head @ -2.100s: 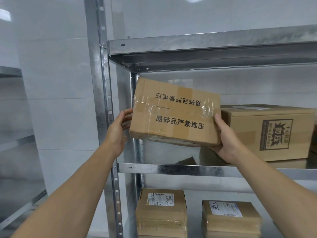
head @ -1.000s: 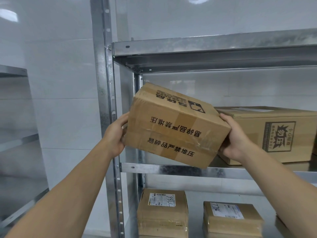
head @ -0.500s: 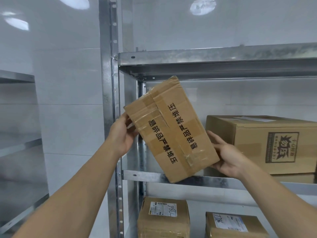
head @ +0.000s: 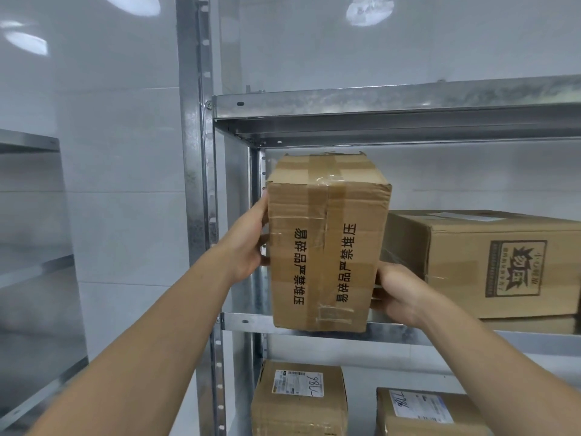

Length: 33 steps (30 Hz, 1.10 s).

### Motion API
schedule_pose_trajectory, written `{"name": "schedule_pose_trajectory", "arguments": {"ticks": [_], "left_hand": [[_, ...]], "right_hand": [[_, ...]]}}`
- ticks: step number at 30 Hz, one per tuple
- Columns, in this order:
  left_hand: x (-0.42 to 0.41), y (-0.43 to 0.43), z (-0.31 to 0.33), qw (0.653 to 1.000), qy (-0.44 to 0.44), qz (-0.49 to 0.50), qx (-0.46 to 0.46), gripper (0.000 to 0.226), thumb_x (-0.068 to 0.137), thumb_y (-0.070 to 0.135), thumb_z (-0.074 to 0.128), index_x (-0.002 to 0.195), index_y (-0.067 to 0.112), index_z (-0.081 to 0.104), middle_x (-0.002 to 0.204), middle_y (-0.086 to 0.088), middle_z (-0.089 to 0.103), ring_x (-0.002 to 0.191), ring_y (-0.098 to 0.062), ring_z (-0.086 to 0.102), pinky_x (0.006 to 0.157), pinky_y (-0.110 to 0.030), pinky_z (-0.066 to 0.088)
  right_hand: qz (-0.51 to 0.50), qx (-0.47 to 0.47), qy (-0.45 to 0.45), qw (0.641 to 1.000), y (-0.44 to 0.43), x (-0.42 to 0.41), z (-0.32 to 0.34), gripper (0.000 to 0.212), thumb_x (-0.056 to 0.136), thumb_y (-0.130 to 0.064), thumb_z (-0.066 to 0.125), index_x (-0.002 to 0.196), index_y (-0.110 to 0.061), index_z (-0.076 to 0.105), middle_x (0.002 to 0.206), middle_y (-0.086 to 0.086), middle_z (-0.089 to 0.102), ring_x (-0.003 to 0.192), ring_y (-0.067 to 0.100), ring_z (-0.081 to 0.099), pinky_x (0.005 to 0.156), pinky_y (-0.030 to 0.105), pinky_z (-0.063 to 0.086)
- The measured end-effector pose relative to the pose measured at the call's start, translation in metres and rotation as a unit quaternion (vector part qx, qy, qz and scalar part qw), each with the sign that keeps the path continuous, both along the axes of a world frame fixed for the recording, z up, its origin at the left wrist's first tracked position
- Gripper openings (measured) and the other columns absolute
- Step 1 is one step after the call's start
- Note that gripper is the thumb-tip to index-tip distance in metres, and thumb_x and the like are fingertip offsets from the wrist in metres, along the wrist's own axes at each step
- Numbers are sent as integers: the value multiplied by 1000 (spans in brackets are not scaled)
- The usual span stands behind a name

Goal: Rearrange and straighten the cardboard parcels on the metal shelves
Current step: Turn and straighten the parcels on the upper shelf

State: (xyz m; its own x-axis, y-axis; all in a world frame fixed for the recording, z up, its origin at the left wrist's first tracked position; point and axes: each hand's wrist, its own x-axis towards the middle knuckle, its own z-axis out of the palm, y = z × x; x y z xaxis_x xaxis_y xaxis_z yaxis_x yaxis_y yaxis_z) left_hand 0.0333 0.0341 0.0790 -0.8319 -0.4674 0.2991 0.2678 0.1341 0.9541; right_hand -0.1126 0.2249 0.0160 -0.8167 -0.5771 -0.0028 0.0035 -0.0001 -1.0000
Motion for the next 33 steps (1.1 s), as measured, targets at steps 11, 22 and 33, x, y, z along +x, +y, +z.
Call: {"name": "schedule_pose_trajectory", "arguments": {"ticks": [11,22,33], "left_hand": [[1,-6,-6,996,54,16,66,53,97,56,52,125,14,68,121,-11,66,125,-46,58,107,-56,47],[3,-6,-12,997,20,-2,70,33,104,43,44,107,15,62,82,0,72,69,-17,71,58,-30,58],[-5,-4,-34,994,15,-8,111,32,105,43,44,121,21,60,78,3,76,67,-12,73,57,-26,56]], "right_hand": [[12,19,61,998,-3,-8,12,27,108,-36,44,113,-34,71,91,10,61,75,23,54,69,32,48],[34,-64,79,994,-7,-6,25,30,106,-43,52,117,-26,74,114,8,77,113,30,70,109,49,49],[61,-87,80,991,-5,1,26,31,106,-27,52,85,-24,74,75,-2,72,88,23,60,89,38,45]]}}
